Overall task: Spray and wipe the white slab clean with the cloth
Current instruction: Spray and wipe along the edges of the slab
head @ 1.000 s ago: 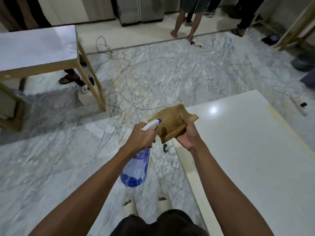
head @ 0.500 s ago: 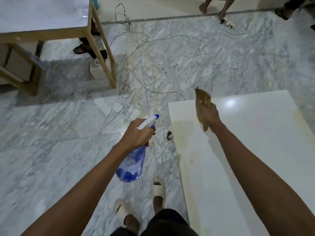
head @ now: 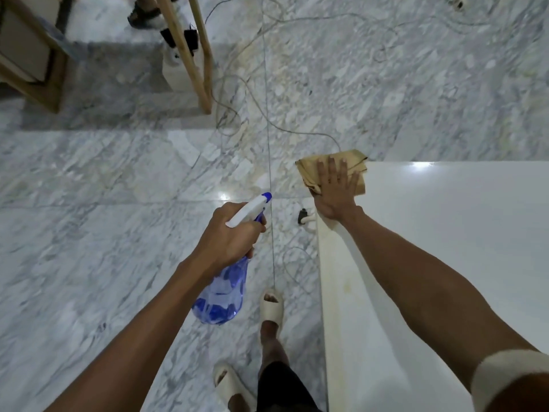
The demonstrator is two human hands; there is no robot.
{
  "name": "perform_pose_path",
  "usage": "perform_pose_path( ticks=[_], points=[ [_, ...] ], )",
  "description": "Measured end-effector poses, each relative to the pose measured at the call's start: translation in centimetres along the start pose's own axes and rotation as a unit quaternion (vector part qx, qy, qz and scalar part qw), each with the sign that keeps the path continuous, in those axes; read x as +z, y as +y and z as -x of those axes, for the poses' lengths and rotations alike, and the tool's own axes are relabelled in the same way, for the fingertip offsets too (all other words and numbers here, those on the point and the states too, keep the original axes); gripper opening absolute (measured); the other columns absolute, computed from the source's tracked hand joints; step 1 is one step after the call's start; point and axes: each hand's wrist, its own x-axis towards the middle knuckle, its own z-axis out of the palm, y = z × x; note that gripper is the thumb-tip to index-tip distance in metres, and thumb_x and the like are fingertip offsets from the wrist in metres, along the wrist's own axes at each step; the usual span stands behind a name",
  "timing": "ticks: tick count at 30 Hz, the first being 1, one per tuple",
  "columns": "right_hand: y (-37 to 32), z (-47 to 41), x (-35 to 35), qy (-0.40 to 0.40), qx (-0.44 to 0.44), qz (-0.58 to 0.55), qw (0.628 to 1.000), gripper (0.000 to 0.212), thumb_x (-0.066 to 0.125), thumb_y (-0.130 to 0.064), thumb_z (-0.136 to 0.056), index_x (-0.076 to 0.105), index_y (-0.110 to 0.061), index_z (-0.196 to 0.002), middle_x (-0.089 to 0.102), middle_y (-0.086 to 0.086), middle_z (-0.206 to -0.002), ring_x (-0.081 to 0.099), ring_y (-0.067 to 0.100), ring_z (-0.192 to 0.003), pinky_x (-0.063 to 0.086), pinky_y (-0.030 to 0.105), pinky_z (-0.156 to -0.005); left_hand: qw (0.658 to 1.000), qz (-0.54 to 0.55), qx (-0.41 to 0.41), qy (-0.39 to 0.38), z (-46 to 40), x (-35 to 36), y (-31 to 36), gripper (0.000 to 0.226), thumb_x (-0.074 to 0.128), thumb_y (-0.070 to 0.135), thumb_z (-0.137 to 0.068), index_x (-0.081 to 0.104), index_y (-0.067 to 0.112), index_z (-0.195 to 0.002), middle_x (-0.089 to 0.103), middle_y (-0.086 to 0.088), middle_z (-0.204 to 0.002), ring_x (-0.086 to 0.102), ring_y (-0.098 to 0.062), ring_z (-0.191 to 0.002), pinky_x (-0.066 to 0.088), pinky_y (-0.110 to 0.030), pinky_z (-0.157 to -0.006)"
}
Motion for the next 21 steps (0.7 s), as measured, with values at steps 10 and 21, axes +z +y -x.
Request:
perform_pose_path(
  ticks=[10, 21],
  points=[
    [0.9, 1.9, 2.4, 0.005, -0.049, 0.005, 0.999, 0.068, 0.017, -0.055, -0.100, 0.039, -0.014, -0.149, 0.043, 0.018, -0.153, 0.041, 0.046, -0.138, 0.027, 0.069, -0.107, 1.000, -0.009, 0.001, -0.015, 2.2, 1.1, -2.0, 0.018, 0.051, -0.005, -0.084, 0.069, -0.003, -0.088, 0.075, -0.017, -0.090, 0.058, -0.017, -0.044, 0.048, -0.026, -0.044],
    [0.6, 11.3, 4.6, -0.032, -0.027, -0.001, 0.999, 0.077, 0.026, -0.063, -0.096, 0.004, -0.024, -0.159, -0.001, 0.007, -0.167, -0.003, 0.038, -0.152, 0.001, 0.064, -0.119, 0.999, -0.021, 0.023, -0.021, 7.9, 1.6, -5.3, 0.013, 0.056, 0.001, -0.084, 0.069, 0.001, -0.085, 0.073, -0.027, -0.090, 0.060, -0.021, -0.044, 0.051, -0.032, -0.049]
  ],
)
